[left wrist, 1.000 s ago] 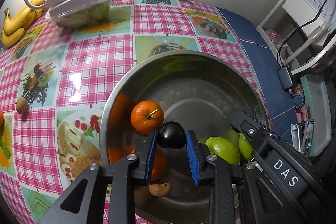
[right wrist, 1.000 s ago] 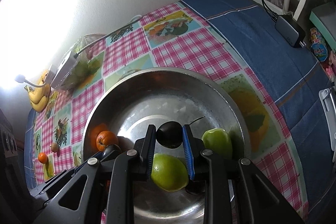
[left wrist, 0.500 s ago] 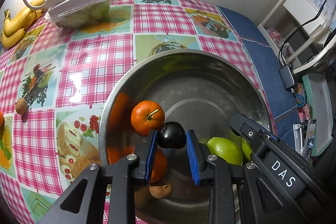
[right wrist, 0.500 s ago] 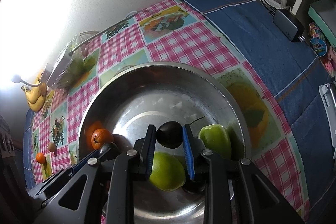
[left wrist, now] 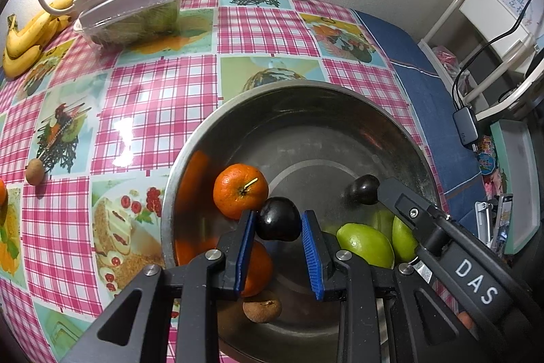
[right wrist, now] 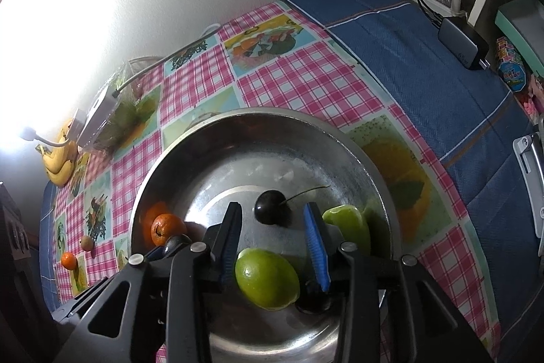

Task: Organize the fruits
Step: 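Open the right tool to drop the stemmed plum in the bowl while the left tool releases its plum, then withdraw both open tools from the steel bowl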

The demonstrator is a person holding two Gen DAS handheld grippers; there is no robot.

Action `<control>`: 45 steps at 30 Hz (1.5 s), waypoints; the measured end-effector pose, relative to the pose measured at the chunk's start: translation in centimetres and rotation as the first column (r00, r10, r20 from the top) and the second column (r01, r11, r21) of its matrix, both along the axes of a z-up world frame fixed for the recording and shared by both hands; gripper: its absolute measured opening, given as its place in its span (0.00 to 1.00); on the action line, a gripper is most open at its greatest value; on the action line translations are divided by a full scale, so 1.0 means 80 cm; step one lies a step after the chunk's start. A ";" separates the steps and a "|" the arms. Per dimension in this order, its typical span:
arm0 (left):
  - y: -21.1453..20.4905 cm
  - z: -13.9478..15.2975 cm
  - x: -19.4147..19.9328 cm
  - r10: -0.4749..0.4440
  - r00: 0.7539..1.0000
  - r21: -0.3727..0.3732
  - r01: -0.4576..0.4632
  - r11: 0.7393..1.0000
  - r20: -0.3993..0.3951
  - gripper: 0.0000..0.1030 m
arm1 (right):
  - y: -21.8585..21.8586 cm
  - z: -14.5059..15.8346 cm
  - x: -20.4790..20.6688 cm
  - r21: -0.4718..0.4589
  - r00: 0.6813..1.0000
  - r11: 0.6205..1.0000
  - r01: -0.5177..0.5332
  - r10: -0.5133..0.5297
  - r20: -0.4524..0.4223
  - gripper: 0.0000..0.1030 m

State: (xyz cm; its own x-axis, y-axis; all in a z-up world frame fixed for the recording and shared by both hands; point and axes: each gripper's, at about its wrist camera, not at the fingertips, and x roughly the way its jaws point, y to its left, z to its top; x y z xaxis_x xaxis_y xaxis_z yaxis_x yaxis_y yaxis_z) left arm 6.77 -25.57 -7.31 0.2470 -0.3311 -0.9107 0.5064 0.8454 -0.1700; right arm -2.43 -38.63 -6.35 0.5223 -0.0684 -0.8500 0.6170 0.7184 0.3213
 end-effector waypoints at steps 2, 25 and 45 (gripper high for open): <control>0.000 0.000 0.000 -0.001 1.000 0.003 0.001 1.000 0.001 0.30 | 0.000 0.002 0.000 -0.002 1.000 1.000 0.002 -0.002 0.002 0.38; 0.004 0.014 -0.004 0.013 1.000 -0.012 -0.013 1.000 0.020 0.44 | -0.002 0.016 -0.005 -0.011 1.000 1.000 0.005 -0.005 0.027 0.38; 0.048 0.041 0.017 0.203 0.975 -0.006 -0.203 0.979 0.085 0.53 | 0.002 0.015 -0.003 -0.011 1.000 1.000 -0.014 0.014 0.019 0.38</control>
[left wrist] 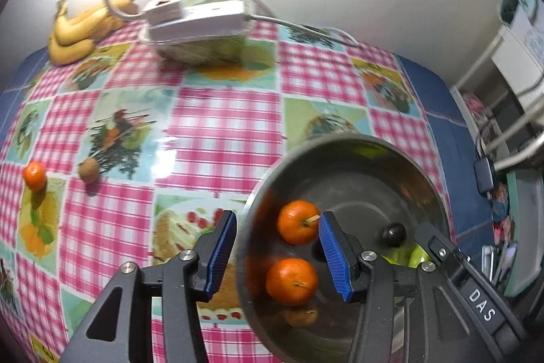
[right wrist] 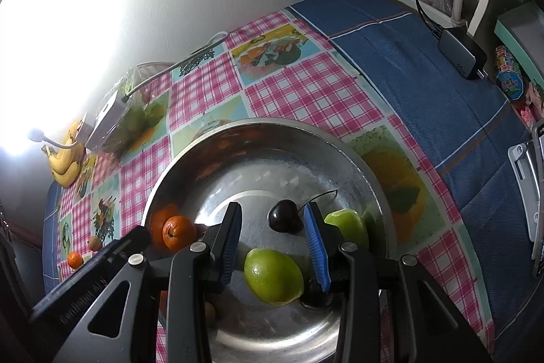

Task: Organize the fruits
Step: 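Withdraw both open tools from the steel bowl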

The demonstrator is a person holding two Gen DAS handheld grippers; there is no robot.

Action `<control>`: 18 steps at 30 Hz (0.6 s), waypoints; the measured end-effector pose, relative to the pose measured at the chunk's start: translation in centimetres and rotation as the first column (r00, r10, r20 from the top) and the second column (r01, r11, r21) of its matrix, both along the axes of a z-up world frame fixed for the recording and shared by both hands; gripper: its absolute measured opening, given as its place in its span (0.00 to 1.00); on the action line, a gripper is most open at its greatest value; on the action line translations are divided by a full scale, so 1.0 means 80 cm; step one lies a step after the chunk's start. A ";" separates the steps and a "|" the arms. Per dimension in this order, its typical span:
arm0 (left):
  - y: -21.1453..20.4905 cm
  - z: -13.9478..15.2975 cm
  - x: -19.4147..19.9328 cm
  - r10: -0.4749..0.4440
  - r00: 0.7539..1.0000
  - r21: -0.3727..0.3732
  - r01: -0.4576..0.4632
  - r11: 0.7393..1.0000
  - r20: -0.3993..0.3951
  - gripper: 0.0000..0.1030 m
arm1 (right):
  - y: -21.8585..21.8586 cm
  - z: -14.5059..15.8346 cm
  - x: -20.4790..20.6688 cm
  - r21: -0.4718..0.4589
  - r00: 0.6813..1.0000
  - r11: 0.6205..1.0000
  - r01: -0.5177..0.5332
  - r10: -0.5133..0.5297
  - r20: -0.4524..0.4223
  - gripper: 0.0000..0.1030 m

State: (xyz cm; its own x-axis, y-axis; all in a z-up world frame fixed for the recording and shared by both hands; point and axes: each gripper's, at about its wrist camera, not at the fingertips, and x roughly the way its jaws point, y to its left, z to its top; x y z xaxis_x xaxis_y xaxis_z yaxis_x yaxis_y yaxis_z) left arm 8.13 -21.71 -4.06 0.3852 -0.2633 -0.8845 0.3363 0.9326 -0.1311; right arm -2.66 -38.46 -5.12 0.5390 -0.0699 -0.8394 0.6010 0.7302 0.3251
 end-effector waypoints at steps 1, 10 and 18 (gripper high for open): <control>0.004 0.000 0.001 0.014 1.000 0.002 -0.014 1.000 0.002 0.53 | 0.001 0.000 0.000 -0.001 1.000 1.000 -0.003 0.003 0.000 0.38; 0.029 0.003 0.010 0.098 0.995 0.003 -0.098 0.995 0.011 0.53 | 0.004 0.000 0.005 -0.007 1.000 1.000 -0.022 0.022 -0.007 0.38; 0.032 -0.005 0.015 0.129 0.992 0.053 -0.129 0.990 -0.004 0.64 | 0.009 -0.002 0.008 -0.057 0.999 0.998 -0.027 0.025 -0.038 0.51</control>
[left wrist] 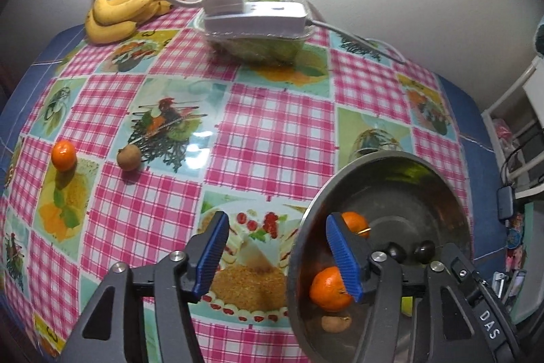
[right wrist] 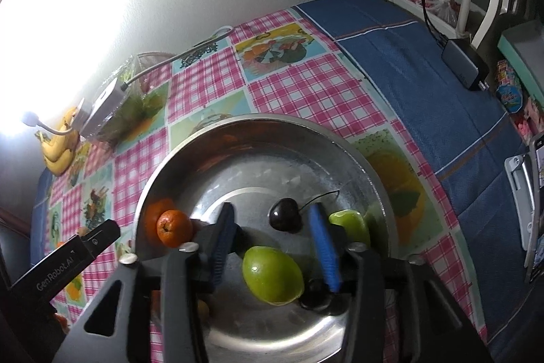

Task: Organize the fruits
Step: 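Withdraw both open tools from the steel bowl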

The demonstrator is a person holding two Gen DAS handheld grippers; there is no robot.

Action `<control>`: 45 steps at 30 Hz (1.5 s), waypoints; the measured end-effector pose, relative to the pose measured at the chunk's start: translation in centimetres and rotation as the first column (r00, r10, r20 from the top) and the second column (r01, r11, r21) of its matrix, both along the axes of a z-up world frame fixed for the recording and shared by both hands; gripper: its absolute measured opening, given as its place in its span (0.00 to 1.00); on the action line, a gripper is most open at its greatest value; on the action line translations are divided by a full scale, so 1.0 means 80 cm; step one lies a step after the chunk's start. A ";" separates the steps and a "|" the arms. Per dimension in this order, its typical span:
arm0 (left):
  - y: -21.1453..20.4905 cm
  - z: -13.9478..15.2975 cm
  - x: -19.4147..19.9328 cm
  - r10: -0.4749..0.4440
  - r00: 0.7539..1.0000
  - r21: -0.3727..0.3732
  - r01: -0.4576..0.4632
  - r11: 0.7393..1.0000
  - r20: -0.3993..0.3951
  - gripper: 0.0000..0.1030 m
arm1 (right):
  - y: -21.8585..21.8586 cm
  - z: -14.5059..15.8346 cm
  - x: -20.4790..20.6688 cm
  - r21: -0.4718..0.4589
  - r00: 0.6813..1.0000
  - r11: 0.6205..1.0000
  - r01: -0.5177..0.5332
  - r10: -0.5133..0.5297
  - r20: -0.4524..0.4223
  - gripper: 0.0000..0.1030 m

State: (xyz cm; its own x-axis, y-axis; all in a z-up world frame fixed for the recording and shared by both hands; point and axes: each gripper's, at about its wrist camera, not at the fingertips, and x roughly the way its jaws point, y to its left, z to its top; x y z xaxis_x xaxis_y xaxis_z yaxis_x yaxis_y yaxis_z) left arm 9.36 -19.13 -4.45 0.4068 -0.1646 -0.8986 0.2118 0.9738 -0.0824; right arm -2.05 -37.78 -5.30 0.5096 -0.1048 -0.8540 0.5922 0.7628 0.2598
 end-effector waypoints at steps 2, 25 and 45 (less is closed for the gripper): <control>0.002 -0.002 0.001 0.011 1.000 0.022 -0.011 1.000 0.004 0.68 | 0.000 -0.002 0.001 -0.002 1.000 1.000 -0.001 0.001 -0.004 0.53; 0.022 -0.023 0.007 0.108 0.994 0.092 -0.106 0.990 -0.015 1.00 | 0.008 -0.009 0.008 -0.041 0.998 0.999 -0.031 0.029 -0.055 0.96; 0.025 -0.005 0.004 0.056 0.998 0.074 -0.056 0.996 -0.001 1.00 | 0.019 -0.003 0.007 -0.044 0.989 0.999 -0.023 0.017 -0.146 0.97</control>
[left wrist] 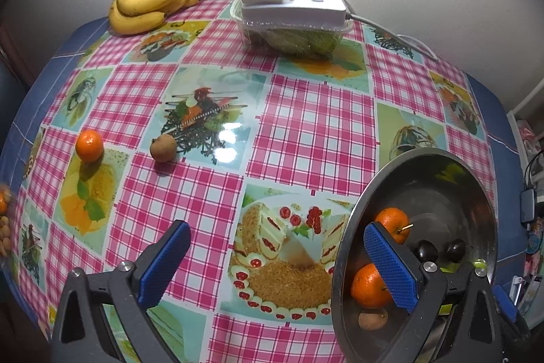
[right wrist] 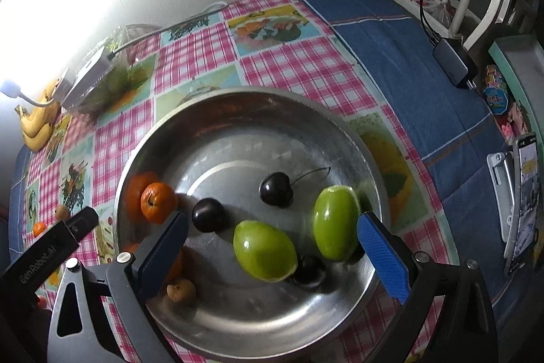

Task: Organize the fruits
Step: 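Withdraw both open tools from the steel bowl, then move the right tool toward the brown kiwi while the left tool approaches the last tangerine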

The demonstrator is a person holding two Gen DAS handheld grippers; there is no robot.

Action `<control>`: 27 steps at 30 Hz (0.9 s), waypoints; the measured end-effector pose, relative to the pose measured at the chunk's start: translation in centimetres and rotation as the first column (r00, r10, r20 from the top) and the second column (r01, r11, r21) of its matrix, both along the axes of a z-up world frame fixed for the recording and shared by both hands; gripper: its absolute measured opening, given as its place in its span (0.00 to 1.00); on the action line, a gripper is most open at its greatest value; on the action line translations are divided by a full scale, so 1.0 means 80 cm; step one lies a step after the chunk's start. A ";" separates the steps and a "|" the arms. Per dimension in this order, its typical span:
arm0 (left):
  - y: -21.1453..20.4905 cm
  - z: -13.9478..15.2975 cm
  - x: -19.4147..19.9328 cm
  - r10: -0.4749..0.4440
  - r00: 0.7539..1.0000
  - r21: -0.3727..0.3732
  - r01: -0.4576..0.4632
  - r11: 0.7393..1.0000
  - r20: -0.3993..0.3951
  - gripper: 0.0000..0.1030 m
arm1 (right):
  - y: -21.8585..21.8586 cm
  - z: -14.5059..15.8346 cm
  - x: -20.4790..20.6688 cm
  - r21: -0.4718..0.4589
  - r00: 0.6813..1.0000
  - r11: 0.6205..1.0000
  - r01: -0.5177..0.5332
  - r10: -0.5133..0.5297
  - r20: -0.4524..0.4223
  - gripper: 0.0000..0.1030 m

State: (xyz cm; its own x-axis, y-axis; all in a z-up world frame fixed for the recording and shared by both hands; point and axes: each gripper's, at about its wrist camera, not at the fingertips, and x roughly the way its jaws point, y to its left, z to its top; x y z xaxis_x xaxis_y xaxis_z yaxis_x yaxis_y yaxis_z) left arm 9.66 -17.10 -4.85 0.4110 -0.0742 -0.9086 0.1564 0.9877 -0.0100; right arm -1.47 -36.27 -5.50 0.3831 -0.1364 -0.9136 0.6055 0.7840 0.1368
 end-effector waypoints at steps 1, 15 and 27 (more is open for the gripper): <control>0.001 0.002 0.000 -0.001 1.000 -0.003 0.001 1.000 0.003 1.00 | 0.002 0.000 0.000 0.001 1.000 1.000 -0.002 0.002 -0.006 0.97; 0.037 0.021 0.003 -0.017 0.999 0.054 0.014 0.998 0.051 1.00 | 0.051 0.011 0.021 -0.008 0.997 0.997 -0.074 0.074 -0.014 0.97; 0.124 0.022 0.032 0.103 0.994 0.045 -0.104 0.994 0.031 1.00 | 0.118 0.017 0.058 -0.032 0.981 0.981 -0.192 0.192 -0.018 0.97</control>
